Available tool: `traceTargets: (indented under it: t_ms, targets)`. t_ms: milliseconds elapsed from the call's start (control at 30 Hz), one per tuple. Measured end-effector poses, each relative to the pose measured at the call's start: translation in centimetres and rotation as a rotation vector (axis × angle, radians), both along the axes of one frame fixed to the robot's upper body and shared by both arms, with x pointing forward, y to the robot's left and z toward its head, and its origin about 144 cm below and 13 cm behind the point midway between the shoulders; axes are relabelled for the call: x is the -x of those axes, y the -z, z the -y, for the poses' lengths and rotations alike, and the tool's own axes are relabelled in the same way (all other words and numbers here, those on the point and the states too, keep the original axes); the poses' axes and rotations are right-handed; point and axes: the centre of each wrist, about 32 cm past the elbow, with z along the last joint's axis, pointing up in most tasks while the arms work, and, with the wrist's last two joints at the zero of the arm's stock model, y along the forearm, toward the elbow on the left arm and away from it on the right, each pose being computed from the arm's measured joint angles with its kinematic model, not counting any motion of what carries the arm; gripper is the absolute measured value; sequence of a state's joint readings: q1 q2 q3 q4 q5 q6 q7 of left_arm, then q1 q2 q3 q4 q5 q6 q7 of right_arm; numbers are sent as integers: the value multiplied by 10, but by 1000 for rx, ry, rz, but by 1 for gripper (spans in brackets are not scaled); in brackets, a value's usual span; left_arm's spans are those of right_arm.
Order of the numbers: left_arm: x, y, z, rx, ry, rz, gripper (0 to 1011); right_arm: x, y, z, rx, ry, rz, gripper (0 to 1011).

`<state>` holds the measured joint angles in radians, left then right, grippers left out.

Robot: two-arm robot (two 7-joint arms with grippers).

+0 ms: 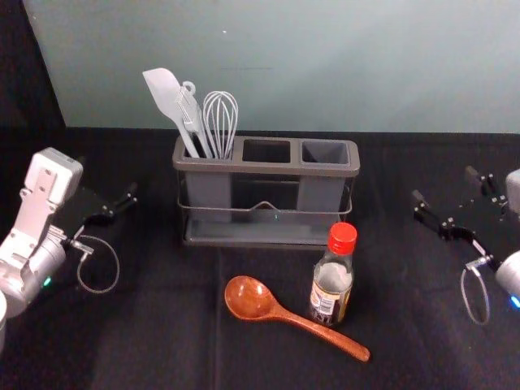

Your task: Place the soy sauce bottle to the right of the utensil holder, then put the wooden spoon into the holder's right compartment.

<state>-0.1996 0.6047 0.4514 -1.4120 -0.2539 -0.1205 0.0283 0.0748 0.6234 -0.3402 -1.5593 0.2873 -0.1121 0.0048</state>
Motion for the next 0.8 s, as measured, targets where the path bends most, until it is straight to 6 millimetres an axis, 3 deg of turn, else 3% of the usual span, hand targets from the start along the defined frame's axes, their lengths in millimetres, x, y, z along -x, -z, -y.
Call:
traceTargets:
  t_ms: [800]
  targets:
    - [0, 0, 0, 0, 0, 0, 1005, 46, -43, 22, -191, -208, -50, 1003]
